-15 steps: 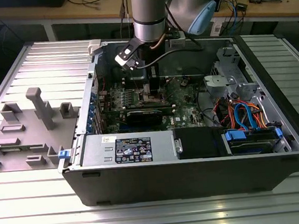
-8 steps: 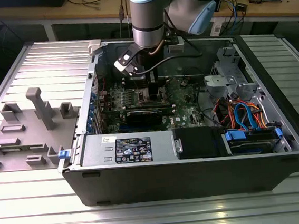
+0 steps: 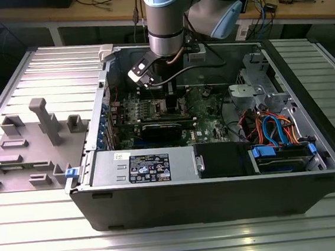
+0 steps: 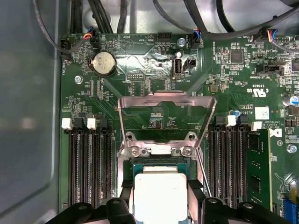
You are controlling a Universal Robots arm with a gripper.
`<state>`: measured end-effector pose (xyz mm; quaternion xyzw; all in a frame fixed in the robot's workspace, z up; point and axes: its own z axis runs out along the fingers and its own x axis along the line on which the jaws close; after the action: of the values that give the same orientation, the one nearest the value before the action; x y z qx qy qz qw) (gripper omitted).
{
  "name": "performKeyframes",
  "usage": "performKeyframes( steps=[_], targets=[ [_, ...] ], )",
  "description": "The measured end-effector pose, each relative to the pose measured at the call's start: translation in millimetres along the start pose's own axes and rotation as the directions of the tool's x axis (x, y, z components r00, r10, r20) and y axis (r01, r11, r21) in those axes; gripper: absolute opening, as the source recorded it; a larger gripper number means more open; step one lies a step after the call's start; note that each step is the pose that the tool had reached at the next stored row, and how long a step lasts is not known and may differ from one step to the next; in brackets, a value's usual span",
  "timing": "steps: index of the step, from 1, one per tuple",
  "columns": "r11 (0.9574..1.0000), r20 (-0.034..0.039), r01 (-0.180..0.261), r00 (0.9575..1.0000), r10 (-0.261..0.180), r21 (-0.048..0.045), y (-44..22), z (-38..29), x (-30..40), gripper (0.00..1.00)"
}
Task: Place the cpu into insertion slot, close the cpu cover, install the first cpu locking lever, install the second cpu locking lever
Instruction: 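Place the cpu into insertion slot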
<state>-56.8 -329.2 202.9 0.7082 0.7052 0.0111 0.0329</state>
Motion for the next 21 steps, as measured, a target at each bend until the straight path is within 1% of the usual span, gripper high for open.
performKeyframes(
  steps=[4,7,10,13,16,21],
  targets=[
    [1.0,0.0025,0.0,1.0,0.0,0.0002,0.0,2.0,0.0,0.54],
    [1.0,0.0023,0.0,1.0,0.0,0.0,0.0,2.5,0.1,0.54],
    [1.0,0.0024,0.0,1.0,0.0,0.0,0.0,2.5,0.1,0.54],
    [1.0,0.0046,0.0,1.0,0.0,0.0,0.0,2.4,0.1,0.54],
    [1.0,0.0049,-0.001,1.0,0.001,0.0001,0.0,2.4,0.0,0.54],
    [0.9999,0.0056,-0.013,0.9999,0.013,0.0004,1.2,2.5,-0.2,0.54]
  ],
)
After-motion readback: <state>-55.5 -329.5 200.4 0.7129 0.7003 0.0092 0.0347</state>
